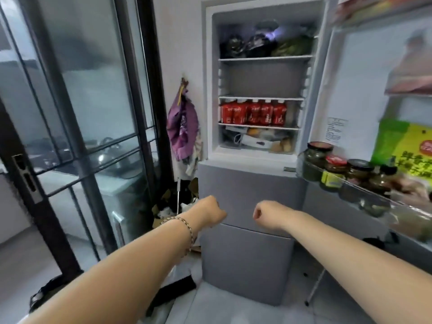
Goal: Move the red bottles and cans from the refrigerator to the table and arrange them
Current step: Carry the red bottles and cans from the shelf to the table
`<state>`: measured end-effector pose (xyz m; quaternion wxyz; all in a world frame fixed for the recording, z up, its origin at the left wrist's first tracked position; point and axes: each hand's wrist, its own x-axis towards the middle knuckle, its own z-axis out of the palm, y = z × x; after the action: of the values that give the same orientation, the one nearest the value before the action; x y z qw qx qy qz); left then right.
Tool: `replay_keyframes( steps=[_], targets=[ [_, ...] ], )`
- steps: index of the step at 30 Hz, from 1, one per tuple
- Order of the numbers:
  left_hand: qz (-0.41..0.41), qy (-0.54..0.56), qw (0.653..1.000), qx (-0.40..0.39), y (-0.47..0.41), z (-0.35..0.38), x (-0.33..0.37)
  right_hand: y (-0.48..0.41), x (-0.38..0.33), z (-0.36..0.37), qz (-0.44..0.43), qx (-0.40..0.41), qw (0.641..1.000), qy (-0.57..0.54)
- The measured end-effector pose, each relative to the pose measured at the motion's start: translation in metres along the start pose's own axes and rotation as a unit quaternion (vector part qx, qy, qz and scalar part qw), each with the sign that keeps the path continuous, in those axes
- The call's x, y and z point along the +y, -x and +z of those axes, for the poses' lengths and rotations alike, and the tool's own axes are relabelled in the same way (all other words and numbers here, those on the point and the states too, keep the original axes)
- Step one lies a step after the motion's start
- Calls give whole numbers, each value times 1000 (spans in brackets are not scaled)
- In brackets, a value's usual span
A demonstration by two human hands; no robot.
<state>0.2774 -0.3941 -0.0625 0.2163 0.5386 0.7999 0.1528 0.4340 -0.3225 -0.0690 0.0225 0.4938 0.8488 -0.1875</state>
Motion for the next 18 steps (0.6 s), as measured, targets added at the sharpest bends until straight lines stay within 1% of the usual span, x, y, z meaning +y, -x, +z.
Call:
replay_keyframes(
  steps=[4,9,10,11,13,18],
  targets=[
    [46,14,999,-2,-86,-4,37,-67,38,-32,16,9,999,41],
    [56,13,998,12,-190,-25,78,-166,72,-89,17,28,999,36],
    [59,18,998,21,-218,-33,87,-191,76,-106,16,42,998,37],
    [64,23,997,31,-224,-37,89,-196,76,-112,21,52,998,32],
    [71,36,995,63,-267,-51,98,-239,82,-133,16,76,997,17],
    [56,95,985,137,-359,-72,99,-331,88,-153,3,113,993,-12]
  ],
)
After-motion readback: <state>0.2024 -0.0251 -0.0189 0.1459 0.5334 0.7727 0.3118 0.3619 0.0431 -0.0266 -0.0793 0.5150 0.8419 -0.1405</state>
